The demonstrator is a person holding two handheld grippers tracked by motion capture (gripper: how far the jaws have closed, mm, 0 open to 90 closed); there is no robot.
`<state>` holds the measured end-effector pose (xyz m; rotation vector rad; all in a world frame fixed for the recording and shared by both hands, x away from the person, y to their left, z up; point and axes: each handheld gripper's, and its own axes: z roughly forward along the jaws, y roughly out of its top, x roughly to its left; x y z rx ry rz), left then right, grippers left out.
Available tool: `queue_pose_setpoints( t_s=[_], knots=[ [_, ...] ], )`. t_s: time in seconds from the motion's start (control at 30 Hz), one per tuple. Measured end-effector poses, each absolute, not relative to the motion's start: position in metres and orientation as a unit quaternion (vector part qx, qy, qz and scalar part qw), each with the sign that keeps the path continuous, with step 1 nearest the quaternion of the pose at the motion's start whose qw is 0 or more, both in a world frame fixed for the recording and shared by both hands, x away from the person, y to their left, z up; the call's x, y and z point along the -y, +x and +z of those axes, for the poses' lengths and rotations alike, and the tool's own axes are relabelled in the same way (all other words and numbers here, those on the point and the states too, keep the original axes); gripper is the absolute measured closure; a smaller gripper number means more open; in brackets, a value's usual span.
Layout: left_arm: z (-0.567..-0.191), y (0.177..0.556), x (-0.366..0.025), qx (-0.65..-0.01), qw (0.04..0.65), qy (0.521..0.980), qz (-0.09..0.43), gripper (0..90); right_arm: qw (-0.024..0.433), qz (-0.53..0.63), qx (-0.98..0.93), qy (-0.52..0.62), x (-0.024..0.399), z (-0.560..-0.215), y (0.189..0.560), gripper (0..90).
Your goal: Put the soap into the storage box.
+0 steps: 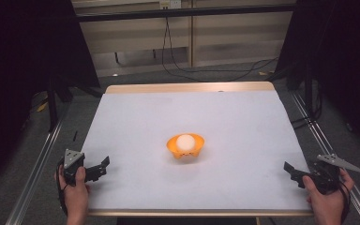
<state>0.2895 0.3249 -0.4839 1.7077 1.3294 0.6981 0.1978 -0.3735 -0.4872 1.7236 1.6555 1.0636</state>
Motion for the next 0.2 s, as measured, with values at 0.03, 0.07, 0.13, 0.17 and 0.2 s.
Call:
queue_pose_setpoints(
  t_s=[0.03,0.07,0.13,0.17,0.2],
  knots=[
    [-0.4839,0.2895,-0.3249,-0.53,0.42,0.681,0.279,1.2,0.261,0.391,-0.611,0.637,0.3735,-0.4873,0.198,2.4],
    [-0.4839,0.2895,-0.3248,-0.531,0.42,0.681,0.279,1.2,0.262,0.39,-0.612,0.637,0.3737,-0.4874,0.1981,2.4],
    [-0.4839,0.2899,-0.325,-0.53,0.418,0.684,0.277,1.2,0.262,0.39,-0.612,0.637,0.3736,-0.4874,0.1981,2.4],
    [-0.4839,0.2899,-0.325,-0.53,0.418,0.684,0.276,1.2,0.262,0.389,-0.612,0.637,0.3735,-0.4874,0.1983,2.4],
    [-0.4839,0.2899,-0.325,-0.53,0.418,0.684,0.276,1.2,0.262,0.389,-0.612,0.637,0.3735,-0.4874,0.1983,2.4]
  ],
)
